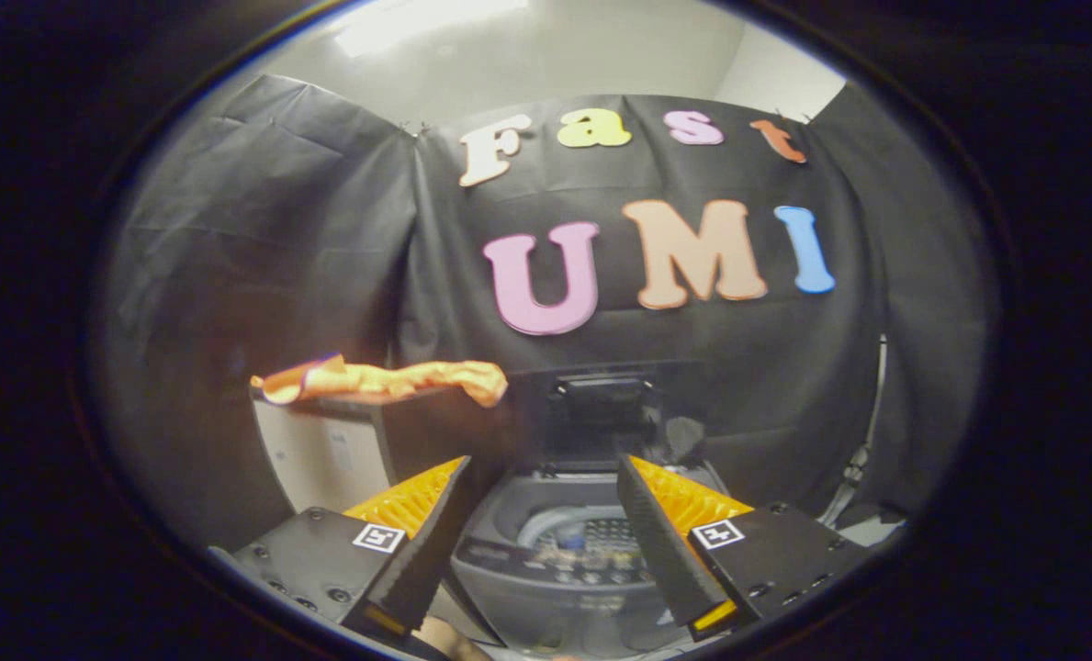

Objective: Put the clothes into the washing machine and then close the washing machine lid.

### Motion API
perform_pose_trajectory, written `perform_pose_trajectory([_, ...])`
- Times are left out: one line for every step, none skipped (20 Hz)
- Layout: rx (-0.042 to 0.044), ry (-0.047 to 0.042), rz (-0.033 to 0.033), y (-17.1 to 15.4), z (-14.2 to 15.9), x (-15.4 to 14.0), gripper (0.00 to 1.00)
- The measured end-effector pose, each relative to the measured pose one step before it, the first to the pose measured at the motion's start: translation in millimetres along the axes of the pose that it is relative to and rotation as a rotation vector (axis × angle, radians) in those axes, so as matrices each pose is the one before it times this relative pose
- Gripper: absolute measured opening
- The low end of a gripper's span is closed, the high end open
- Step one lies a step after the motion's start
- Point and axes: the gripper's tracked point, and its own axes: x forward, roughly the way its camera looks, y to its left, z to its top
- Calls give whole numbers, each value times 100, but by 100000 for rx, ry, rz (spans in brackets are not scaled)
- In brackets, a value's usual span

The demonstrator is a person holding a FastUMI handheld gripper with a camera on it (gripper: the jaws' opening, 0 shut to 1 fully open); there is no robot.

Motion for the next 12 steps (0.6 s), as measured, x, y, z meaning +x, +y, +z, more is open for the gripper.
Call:
perform_pose_trajectory([329, 316, 3925, 1998, 1315, 1820, 97])
perform_pose_trajectory([-754, -798, 4322, 2081, 1135, 1794, 97])
perform_pose_trajectory([-1305, -382, 3779, 1873, 1150, 1748, 97])
perform_pose_trajectory([-1599, -61, 2966, 1537, 1002, 1665, 97])
perform_pose_trajectory([-1780, 18, 3161, 1717, 1017, 1571, 97])
perform_pose_trajectory([-1130, -66, 3327, 1777, 761, 1617, 97])
perform_pose_trajectory([-242, 86, 2891, 1524, 726, 1491, 98])
perform_pose_trajectory([342, 97, 3343, 1593, 699, 1471, 98])
perform_pose_trajectory([366, 562, 2925, 1527, 468, 1588, 98])
perform_pose_trajectory([-661, 1247, 1401, 904, 48, 1298, 98])
perform_pose_trajectory([-1512, 2147, 889, 714, -315, 1238, 99])
perform_pose_trajectory([-1612, 2175, 413, 688, -491, 1155, 99])
